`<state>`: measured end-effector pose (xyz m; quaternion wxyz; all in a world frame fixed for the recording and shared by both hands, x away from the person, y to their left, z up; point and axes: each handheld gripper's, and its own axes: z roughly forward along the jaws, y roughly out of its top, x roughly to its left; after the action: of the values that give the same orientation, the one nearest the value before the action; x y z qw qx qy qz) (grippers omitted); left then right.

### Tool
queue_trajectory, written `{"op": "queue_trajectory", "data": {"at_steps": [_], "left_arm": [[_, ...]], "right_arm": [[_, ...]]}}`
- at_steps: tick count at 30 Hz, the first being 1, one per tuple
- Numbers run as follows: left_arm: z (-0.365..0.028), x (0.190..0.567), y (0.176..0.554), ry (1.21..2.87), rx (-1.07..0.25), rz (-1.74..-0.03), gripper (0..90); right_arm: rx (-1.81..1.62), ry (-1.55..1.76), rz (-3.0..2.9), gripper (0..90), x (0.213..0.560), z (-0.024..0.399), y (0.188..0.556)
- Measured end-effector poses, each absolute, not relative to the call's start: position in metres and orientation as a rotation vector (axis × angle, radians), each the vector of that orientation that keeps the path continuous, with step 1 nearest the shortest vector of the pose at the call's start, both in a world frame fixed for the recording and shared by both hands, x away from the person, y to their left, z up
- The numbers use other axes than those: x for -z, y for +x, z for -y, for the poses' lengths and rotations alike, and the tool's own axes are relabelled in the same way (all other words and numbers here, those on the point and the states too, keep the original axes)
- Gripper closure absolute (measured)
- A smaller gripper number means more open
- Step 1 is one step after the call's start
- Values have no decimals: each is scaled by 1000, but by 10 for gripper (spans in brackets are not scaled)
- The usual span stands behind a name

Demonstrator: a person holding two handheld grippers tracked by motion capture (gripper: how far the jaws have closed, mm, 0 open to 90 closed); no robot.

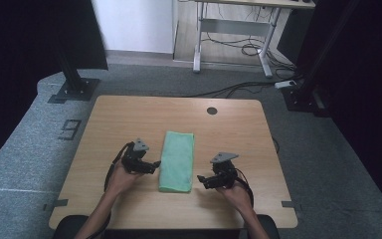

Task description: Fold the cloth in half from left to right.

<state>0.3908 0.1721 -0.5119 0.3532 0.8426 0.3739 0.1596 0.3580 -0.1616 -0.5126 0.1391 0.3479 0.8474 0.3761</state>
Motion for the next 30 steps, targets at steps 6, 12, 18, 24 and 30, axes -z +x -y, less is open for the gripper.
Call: {"op": "queue_trajectory", "data": {"at_steps": [6,12,18,24,30], "left_arm": [[-186,517,374,2195,-416,-975,118],[-200,527,360,2211,-413,-1006,68],[-212,538,356,2220,-396,-1052,17],[-209,548,355,2247,-378,-1039,0],[-209,549,355,2235,-383,-1029,0]], "right_arm": [[-1046,1044,-2433,106,515,177,357],[-1008,1096,-2407,13,524,192,356],[-973,1126,-2388,0,537,199,359],[-935,1153,-2395,0,548,203,360],[-955,1147,-2395,0,554,209,361]]}}
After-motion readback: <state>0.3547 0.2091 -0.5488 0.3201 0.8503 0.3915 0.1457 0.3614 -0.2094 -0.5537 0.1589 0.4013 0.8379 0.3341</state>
